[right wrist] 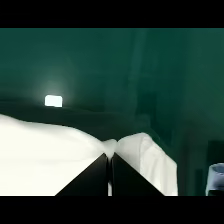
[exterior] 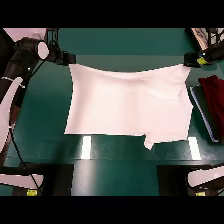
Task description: Fold the shirts.
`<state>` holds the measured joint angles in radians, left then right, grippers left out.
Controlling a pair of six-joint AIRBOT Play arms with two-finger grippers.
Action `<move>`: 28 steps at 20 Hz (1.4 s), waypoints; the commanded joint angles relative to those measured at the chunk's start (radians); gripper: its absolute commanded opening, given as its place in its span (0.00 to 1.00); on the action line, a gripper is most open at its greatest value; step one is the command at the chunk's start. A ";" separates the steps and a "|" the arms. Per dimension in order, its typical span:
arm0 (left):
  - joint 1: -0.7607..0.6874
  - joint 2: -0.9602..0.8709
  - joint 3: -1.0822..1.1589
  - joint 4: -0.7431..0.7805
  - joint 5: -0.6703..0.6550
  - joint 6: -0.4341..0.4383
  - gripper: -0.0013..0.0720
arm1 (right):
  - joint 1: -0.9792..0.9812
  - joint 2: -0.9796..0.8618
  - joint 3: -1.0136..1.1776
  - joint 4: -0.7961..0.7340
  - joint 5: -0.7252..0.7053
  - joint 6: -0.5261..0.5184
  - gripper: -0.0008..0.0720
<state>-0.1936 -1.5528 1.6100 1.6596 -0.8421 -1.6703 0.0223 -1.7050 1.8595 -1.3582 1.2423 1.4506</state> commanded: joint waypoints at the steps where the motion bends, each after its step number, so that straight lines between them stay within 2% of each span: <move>1: 0.045 -0.018 -0.004 0.033 -0.032 -0.031 0.05 | -0.006 -0.010 -0.002 -0.110 -0.009 -0.008 0.02; 2: 0.065 -0.021 -0.014 0.027 -0.060 -0.055 0.05 | -0.013 -0.010 -0.009 -0.106 0.013 -0.021 0.02; 4: 0.092 -0.022 -0.058 -0.031 -0.084 -0.048 0.05 | -0.021 0.000 -0.060 -0.102 0.045 -0.021 0.02; 8: 0.092 -0.022 -0.183 -0.203 -0.061 0.105 0.05 | -0.020 0.060 -0.255 -0.102 0.025 -0.021 0.02; 14: 0.092 -0.022 -0.243 -0.232 -0.104 0.107 0.05 | -0.020 0.192 -0.510 -0.103 -0.041 -0.019 0.03; 18: 0.092 -0.024 -0.270 -0.303 -0.132 0.107 0.05 | -0.021 0.233 -0.609 -0.101 -0.084 -0.018 0.03; 19: 0.092 -0.024 -0.270 -0.307 -0.138 0.106 0.05 | -0.021 0.234 -0.612 -0.101 -0.076 -0.006 0.04; 20: 0.092 -0.024 -0.270 -0.307 -0.140 0.099 0.06 | -0.021 0.233 -0.612 -0.101 -0.068 0.004 0.19; 21: 0.092 -0.024 -0.270 -0.309 -0.147 0.098 0.36 | -0.022 0.234 -0.608 -0.101 -0.062 0.017 0.40; 22: 0.092 -0.024 -0.270 -0.311 -0.163 0.098 0.75 | -0.023 0.235 -0.596 -0.100 -0.045 0.028 0.48; 23: 0.092 -0.023 -0.269 -0.311 -0.187 0.098 0.85 | -0.023 0.235 -0.576 -0.099 -0.021 0.035 0.48; 25: 0.096 -0.016 -0.252 -0.280 -0.270 0.099 0.85 | -0.024 0.235 -0.510 -0.100 0.072 0.033 0.47; 26: 0.108 0.000 -0.240 -0.253 -0.320 0.108 0.85 | -0.027 0.235 -0.472 -0.089 0.137 0.022 0.43; 28: 0.155 0.062 -0.240 -0.227 -0.381 0.138 0.85 | -0.051 0.247 -0.430 0.028 0.258 -0.055 0.42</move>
<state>-0.0757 -1.5406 1.3613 1.3922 -1.1141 -1.5627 -0.0113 -1.4677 1.3701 -1.4292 1.3376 1.4559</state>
